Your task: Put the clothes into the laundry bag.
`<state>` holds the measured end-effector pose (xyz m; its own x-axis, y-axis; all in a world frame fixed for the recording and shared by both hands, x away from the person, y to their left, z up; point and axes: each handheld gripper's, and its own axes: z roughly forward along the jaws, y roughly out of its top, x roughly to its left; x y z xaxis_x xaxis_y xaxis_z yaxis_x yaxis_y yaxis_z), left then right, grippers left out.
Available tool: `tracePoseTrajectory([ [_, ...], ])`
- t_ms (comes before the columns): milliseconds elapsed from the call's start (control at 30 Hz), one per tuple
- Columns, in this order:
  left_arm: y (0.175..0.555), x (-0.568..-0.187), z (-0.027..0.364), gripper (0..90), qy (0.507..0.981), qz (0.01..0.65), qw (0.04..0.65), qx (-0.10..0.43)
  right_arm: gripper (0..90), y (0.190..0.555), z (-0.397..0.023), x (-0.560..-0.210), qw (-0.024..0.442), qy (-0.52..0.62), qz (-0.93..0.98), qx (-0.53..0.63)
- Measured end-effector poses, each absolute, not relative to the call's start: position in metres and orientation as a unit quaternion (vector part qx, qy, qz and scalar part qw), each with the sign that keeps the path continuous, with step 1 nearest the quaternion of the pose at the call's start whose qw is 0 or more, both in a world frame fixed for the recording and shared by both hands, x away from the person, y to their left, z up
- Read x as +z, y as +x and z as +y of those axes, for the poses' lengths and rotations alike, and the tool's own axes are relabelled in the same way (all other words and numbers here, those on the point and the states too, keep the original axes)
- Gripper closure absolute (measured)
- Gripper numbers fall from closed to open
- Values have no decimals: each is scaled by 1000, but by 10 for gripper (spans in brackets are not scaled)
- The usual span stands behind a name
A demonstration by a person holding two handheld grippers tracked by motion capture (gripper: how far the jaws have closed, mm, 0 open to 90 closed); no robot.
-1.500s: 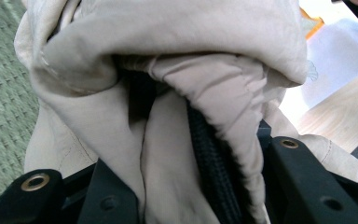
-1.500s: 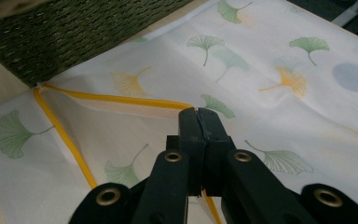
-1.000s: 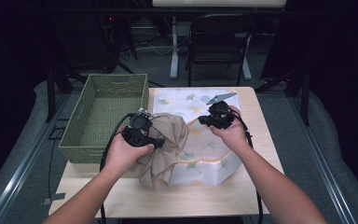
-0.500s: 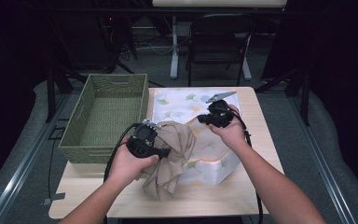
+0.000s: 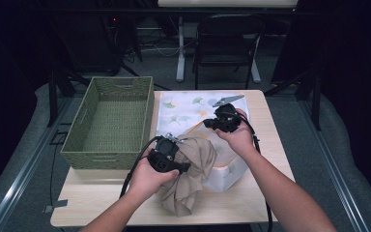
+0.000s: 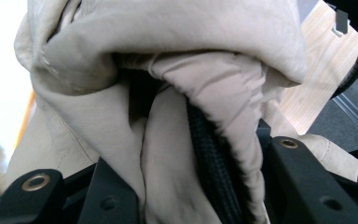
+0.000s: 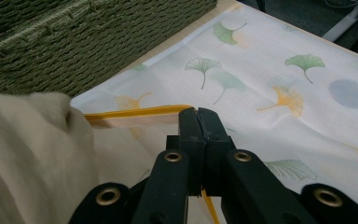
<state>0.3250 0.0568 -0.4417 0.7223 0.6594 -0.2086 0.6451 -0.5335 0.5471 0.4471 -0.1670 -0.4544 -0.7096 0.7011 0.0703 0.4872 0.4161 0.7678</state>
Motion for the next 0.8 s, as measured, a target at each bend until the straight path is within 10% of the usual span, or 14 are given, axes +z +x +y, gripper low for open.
tracePoseTrajectory([
  [800,348,-478,23,608,870,391,302,6,897,438,-168,-450,130,347,827,422],
])
